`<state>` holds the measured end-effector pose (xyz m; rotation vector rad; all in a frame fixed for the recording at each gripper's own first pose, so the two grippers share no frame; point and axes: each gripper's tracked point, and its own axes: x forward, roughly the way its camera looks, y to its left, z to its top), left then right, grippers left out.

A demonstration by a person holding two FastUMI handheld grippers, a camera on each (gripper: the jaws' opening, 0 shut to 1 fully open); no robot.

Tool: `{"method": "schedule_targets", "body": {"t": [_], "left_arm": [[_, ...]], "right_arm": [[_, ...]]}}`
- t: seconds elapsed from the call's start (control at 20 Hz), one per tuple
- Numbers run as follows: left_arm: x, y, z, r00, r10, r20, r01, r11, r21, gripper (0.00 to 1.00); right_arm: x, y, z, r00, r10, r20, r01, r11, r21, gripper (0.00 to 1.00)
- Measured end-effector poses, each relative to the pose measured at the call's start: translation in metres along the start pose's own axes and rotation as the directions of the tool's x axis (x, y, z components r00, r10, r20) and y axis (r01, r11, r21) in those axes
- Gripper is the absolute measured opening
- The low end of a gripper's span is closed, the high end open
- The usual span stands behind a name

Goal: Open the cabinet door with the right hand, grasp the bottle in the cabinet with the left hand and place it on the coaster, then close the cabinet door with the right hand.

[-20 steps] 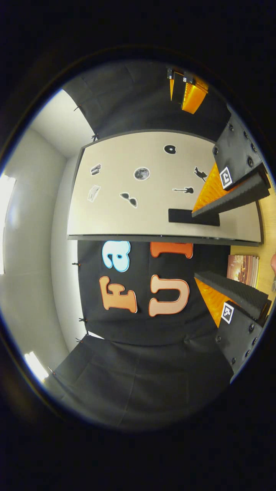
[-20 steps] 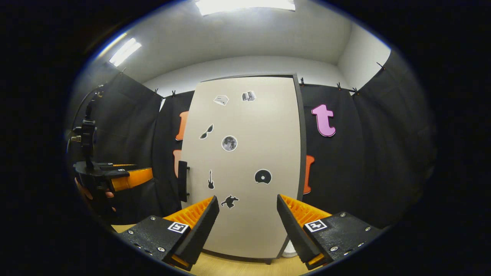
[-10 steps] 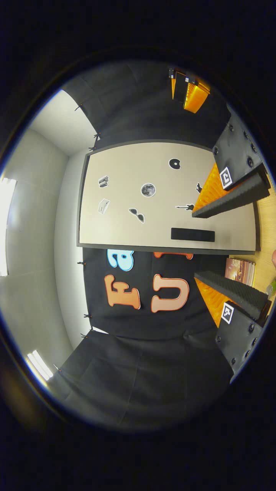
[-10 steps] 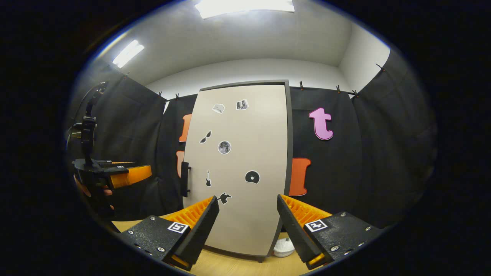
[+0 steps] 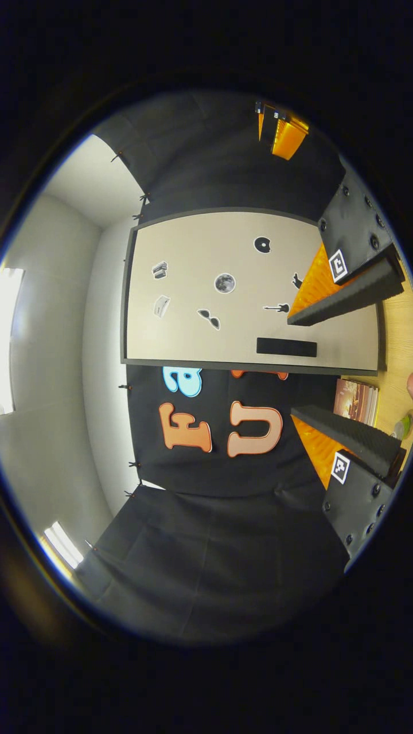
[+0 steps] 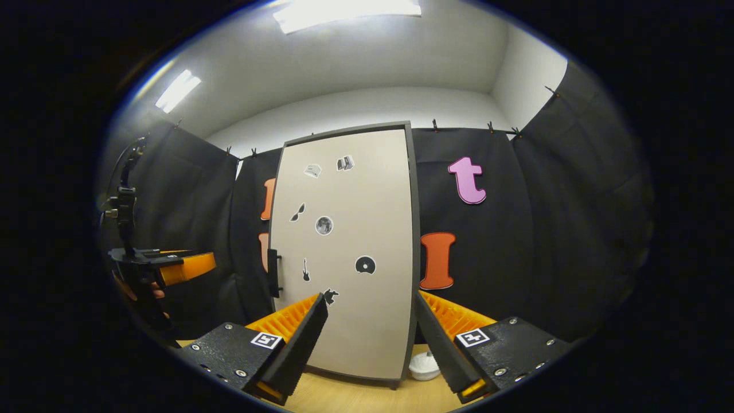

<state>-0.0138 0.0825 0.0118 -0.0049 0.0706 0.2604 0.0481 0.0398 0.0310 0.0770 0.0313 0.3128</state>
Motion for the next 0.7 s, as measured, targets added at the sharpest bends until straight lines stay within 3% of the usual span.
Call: {"method": "schedule_targets", "body": {"t": [0.35,0.7], "left_arm": [[0.013,0.008,0.003,0.998,-0.061,0.008,0.061,0.998,0.027,0.91],[0.021,0.020,0.006,0.996,-0.091,0.022,0.090,0.995,0.047,0.92]], "right_arm": [[0.004,0.016,0.004,0.998,-0.061,0.004,0.061,0.998,-0.030,0.94],[0.012,0.032,-0.001,0.997,-0.074,-0.003,0.073,0.997,-0.039,0.94]]}}
